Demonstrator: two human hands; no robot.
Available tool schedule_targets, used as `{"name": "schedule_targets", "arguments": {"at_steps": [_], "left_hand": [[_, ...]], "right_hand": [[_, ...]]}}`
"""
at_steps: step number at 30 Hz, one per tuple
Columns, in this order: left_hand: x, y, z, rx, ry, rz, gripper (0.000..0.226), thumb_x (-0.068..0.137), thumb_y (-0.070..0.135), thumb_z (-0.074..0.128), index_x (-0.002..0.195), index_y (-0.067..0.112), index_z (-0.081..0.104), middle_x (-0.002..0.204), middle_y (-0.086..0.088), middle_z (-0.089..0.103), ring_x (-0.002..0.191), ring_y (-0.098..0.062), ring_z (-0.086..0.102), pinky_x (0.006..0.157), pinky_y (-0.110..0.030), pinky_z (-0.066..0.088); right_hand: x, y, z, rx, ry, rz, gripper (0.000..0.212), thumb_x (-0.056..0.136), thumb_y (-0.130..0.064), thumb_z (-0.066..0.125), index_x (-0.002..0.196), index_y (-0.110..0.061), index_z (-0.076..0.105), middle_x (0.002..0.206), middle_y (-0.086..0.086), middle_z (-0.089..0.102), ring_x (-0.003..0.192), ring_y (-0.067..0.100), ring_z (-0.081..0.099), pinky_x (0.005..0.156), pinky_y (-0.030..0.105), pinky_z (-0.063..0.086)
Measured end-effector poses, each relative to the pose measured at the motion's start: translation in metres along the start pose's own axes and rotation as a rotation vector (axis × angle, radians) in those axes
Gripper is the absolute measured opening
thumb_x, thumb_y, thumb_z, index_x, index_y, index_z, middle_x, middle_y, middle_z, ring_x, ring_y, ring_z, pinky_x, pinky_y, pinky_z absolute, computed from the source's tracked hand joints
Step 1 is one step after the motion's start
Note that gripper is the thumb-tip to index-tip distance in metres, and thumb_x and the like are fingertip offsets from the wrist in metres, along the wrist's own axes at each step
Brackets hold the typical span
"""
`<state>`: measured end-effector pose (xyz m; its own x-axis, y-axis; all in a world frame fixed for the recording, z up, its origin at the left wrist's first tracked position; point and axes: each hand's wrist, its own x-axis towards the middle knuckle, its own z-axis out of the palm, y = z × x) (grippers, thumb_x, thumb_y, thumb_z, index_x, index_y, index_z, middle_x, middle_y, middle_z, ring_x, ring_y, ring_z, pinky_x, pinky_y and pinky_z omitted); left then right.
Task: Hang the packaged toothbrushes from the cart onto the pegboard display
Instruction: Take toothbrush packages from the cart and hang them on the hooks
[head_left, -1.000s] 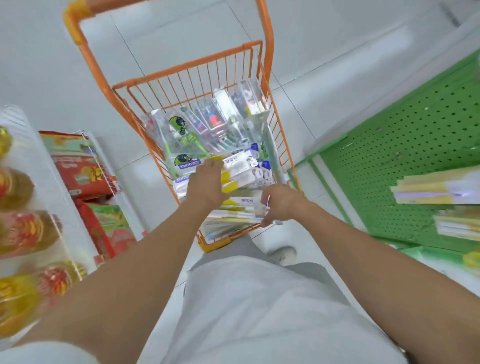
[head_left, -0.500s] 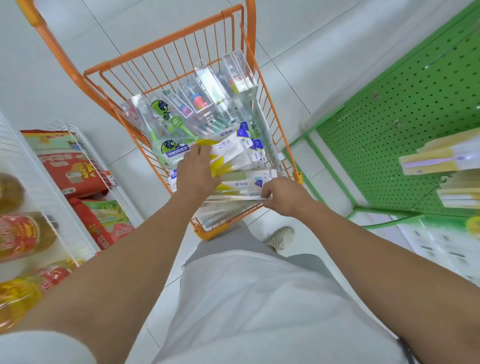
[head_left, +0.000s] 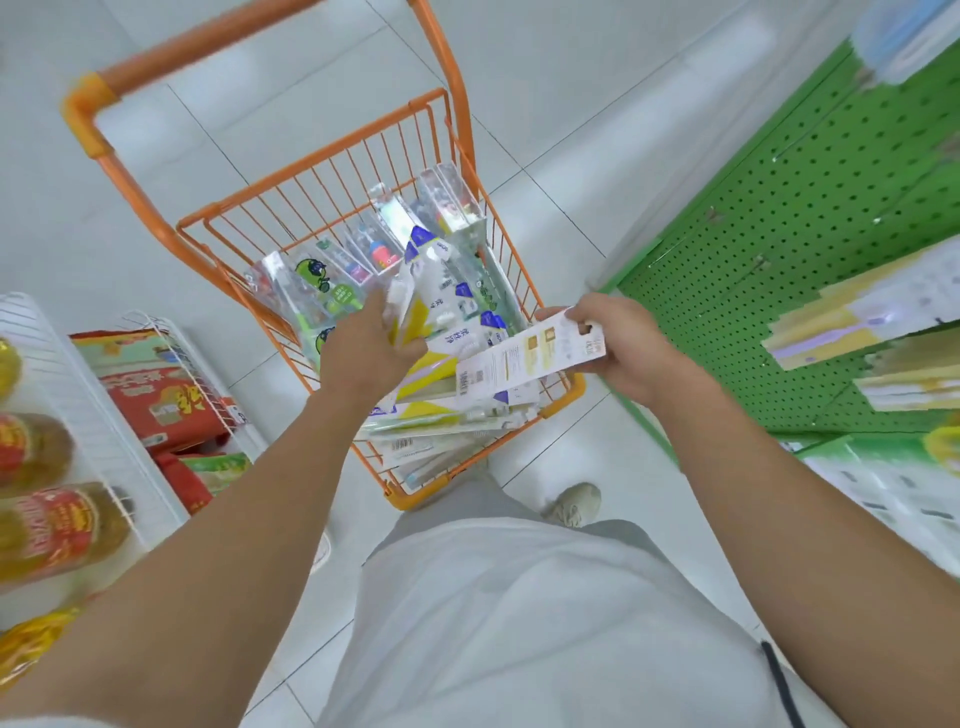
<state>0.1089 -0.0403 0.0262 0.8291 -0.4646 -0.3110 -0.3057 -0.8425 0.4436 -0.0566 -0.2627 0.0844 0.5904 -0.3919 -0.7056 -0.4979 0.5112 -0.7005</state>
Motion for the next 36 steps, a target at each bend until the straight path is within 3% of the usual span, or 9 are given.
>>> {"name": "schedule_targets", "arguments": {"at_steps": [6,11,16,20,23,26,31,33,36], "left_hand": [[0.007,0.002,0.0,0.033,-0.083,-0.023,0.092,0.076,0.06,0.077,0.151,0.028,0.034,0.124,-0.008,0.066,0.113,-0.032,0.063,0.089,-0.045,0.054],[0.004,0.001,0.001,0.063,-0.025,-0.088,0.076,0.079,0.071,0.066,0.132,0.02,0.047,0.115,-0.003,0.067,0.103,-0.028,0.064,0.076,-0.038,0.049],[0.005,0.017,-0.018,-0.208,0.105,-0.093,0.073,0.073,0.063,0.077,0.122,0.013,0.054,0.099,0.0,0.062,0.09,-0.021,0.059,0.072,-0.035,0.046],[-0.001,0.061,-0.026,-0.583,-0.191,0.073,0.061,0.061,0.042,0.094,0.108,0.02,0.063,0.096,0.007,0.073,0.086,-0.008,0.069,0.072,-0.024,0.054],[-0.003,0.099,-0.02,-0.643,-0.335,0.17,0.054,0.056,0.026,0.098,0.101,0.021,0.069,0.088,0.007,0.076,0.081,-0.006,0.072,0.07,-0.02,0.053],[-0.006,0.14,-0.014,-0.687,-0.379,0.277,0.045,0.059,0.013,0.096,0.095,0.017,0.07,0.081,0.009,0.075,0.072,-0.001,0.069,0.063,-0.014,0.049],[-0.016,0.206,0.011,-0.75,-0.509,0.356,0.036,0.064,0.006,0.092,0.089,0.019,0.07,0.078,0.015,0.075,0.07,0.0,0.067,0.068,-0.016,0.05],[-0.024,0.24,0.021,-0.729,-0.626,0.386,0.039,0.067,0.009,0.091,0.1,0.017,0.073,0.094,0.003,0.078,0.088,-0.015,0.074,0.08,-0.03,0.058],[-0.046,0.293,0.039,-0.649,-0.758,0.45,0.036,0.072,0.009,0.088,0.103,0.02,0.074,0.095,0.003,0.078,0.092,-0.018,0.075,0.082,-0.03,0.059]], "right_hand": [[0.003,-0.005,0.012,-0.029,0.023,0.0,0.014,0.091,-0.021,0.066,0.088,-0.01,0.073,0.111,0.015,0.075,0.097,0.029,0.072,0.063,0.033,0.059],[0.008,-0.003,0.023,0.116,0.049,0.125,0.022,0.086,-0.032,0.074,0.094,-0.015,0.063,0.101,0.011,0.071,0.096,0.03,0.06,0.082,0.055,0.06],[0.006,-0.015,0.022,0.114,0.05,0.155,0.023,0.09,-0.036,0.064,0.093,-0.014,0.069,0.091,0.009,0.057,0.09,0.028,0.047,0.078,0.053,0.061],[0.001,-0.042,0.012,0.162,0.074,0.12,0.034,0.092,-0.037,0.059,0.075,-0.008,0.065,0.086,0.011,0.053,0.076,0.026,0.052,0.068,0.043,0.06],[-0.006,-0.062,-0.001,0.264,0.183,0.114,0.031,0.089,-0.039,0.065,0.082,-0.01,0.056,0.077,0.009,0.05,0.069,0.027,0.051,0.068,0.047,0.061],[-0.019,-0.074,-0.023,0.265,0.273,0.125,0.043,0.087,-0.056,0.065,0.095,-0.016,0.054,0.078,0.008,0.052,0.074,0.026,0.053,0.066,0.044,0.062],[-0.063,-0.069,-0.091,0.177,0.357,0.056,0.069,0.08,-0.087,0.045,0.078,-0.021,0.064,0.068,0.001,0.061,0.059,0.018,0.054,0.059,0.027,0.046],[-0.086,-0.056,-0.126,0.181,0.417,-0.055,0.07,0.082,-0.083,0.049,0.094,-0.018,0.072,0.078,0.001,0.064,0.061,0.014,0.052,0.056,0.027,0.04],[-0.12,-0.024,-0.174,0.271,0.538,-0.298,0.03,0.096,-0.049,0.061,0.081,-0.025,0.07,0.068,-0.005,0.054,0.06,0.01,0.045,0.059,0.024,0.036]]}}
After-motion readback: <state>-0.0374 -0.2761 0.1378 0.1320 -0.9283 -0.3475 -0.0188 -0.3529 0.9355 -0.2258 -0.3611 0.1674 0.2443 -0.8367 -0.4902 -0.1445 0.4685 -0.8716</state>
